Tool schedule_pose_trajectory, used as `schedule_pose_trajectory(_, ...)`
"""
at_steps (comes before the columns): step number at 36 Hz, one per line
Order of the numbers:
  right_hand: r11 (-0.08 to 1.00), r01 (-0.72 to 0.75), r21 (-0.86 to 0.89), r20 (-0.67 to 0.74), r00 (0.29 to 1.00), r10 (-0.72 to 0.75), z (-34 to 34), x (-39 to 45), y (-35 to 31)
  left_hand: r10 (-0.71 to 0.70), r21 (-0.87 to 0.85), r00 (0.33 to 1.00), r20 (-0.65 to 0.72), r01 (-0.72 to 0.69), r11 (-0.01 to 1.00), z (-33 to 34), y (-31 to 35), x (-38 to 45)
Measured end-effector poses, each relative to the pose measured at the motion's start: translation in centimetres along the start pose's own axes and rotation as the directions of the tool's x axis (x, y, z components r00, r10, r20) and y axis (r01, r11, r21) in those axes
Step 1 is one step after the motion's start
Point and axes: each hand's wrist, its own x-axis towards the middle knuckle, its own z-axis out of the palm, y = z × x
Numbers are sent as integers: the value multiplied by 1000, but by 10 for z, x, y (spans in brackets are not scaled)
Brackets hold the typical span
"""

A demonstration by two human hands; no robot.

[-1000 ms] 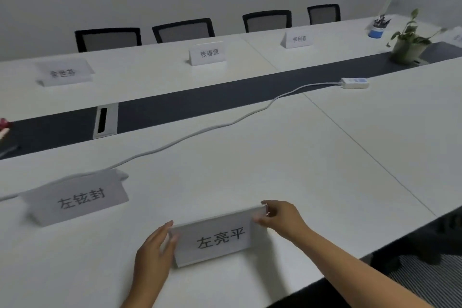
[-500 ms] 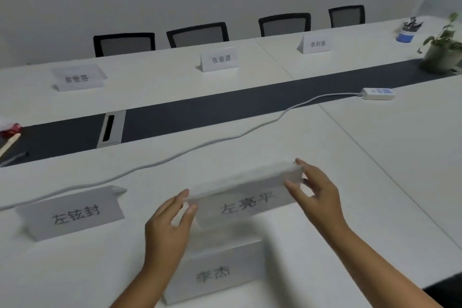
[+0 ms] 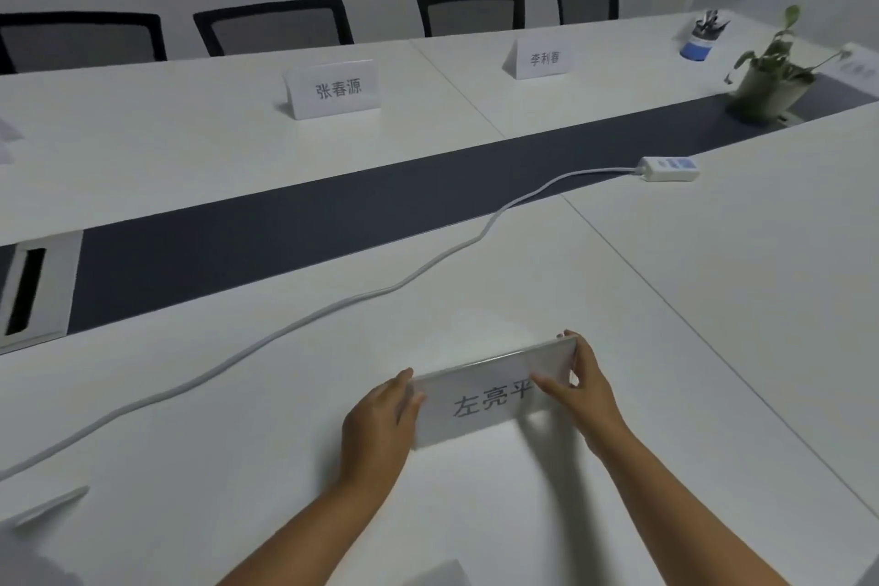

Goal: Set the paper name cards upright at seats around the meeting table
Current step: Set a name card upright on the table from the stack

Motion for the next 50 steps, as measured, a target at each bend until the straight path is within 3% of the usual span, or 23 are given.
schedule_pose_trajectory(3,1000,-1,30,9,1000,1,1,16,3,24,-4,1000,-7,-24,1000,1,-4,5)
schedule_pose_trajectory(9,993,-109,53,189,977,97,2,34,5,28,29,999,38,-29,999,3,-21,5)
schedule_pose_trajectory(12,993,-102,51,192,977,90,4,38,7,13,16,997,74,-14,1000,5,-25,2)
schedule_pose_trajectory(17,996,-64,54,93,994,59,8,39,11,38,-24,998,45,-37,999,8,-28,12)
schedule_pose_trajectory(22,997,25,-68,-145,989,-34,18,28,19,51,-66,998,37,-49,997,11,-27,21)
schedule_pose_trajectory(26,989,20,-145,-220,974,-52,25,24,27,49,-75,998,24,-48,996,12,-25,25)
schedule_pose_trajectory(34,973,-54,-226,-257,966,-6,31,28,28,34,-64,999,34,-32,997,11,-22,22)
schedule_pose_trajectory(50,969,-21,-245,-266,963,-46,30,31,33,2,-80,999,43,1,997,11,-20,23)
